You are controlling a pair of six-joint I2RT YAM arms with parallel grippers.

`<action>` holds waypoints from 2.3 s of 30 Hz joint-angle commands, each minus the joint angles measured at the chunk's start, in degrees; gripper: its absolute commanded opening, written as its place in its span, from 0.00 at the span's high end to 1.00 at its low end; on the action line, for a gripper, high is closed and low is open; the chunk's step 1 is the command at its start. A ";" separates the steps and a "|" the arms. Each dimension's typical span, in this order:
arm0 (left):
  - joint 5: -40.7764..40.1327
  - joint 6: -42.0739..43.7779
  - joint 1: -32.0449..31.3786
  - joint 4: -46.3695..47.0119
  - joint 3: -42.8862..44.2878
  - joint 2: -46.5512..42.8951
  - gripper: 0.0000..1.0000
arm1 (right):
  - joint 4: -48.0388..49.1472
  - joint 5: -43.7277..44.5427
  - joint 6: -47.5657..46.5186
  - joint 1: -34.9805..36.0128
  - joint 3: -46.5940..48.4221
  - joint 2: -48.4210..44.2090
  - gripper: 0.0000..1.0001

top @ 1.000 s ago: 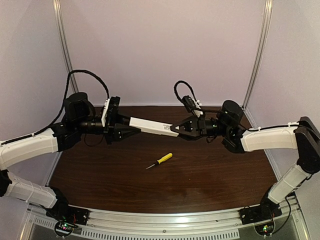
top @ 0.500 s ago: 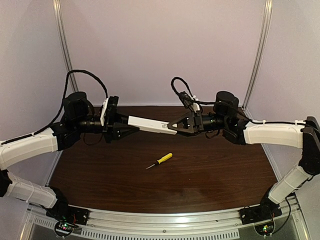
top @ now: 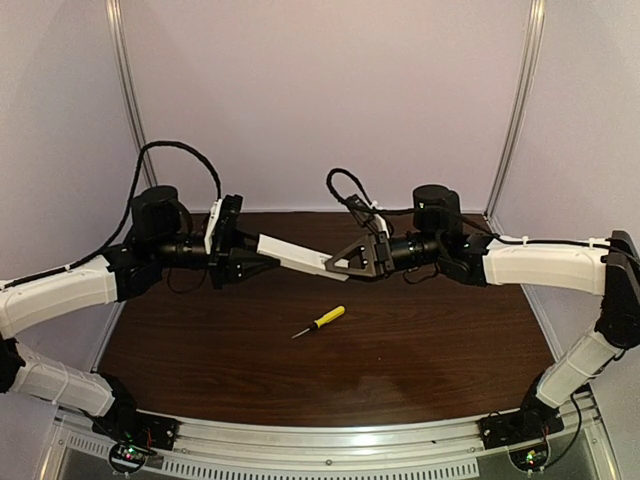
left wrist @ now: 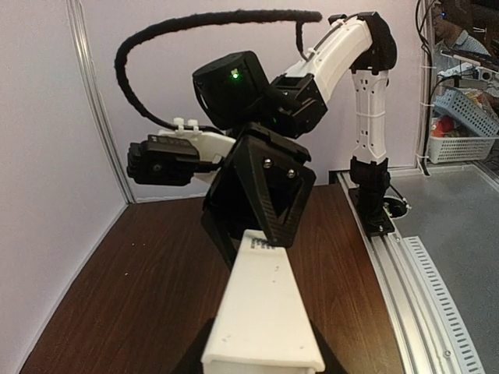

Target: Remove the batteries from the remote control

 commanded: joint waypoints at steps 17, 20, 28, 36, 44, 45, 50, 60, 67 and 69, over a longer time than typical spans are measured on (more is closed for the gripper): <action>-2.74 -2.32 -2.76 3.24 1.15 1.43 1.00 | -4.18 5.38 -7.00 4.83 2.97 -1.76 0.14; -2.87 -2.42 -2.76 3.24 1.12 1.39 1.00 | -5.92 5.96 -8.44 4.73 3.23 -2.62 0.02; -2.89 -2.98 -2.76 4.04 0.82 0.63 1.00 | -12.59 8.93 -13.46 4.48 4.61 -4.64 0.00; -2.60 -3.62 -2.76 4.26 0.69 0.39 1.00 | -18.80 13.03 -20.41 3.42 5.05 -8.02 0.00; -2.83 -4.55 -2.76 4.86 0.64 0.24 1.00 | -21.22 17.17 -26.30 2.56 4.37 -11.28 0.00; -2.88 -4.59 -2.72 4.90 0.65 0.24 1.00 | -21.29 17.67 -26.97 2.51 4.21 -11.67 0.00; -2.72 -4.73 -2.76 4.99 0.65 0.33 1.00 | -21.05 20.82 -32.42 1.98 1.71 -14.91 0.00; -2.14 -7.03 -2.76 7.53 0.70 0.63 1.00 | -17.37 22.21 -40.58 -0.31 -2.78 -19.41 0.00; -2.32 -11.66 -2.65 8.98 2.20 1.16 1.00 | -15.27 20.21 -42.74 -2.63 -4.38 -20.77 0.00; -2.94 -12.87 -2.67 9.64 2.36 1.08 1.00 | -15.25 18.66 -43.49 -3.35 -4.32 -20.73 0.00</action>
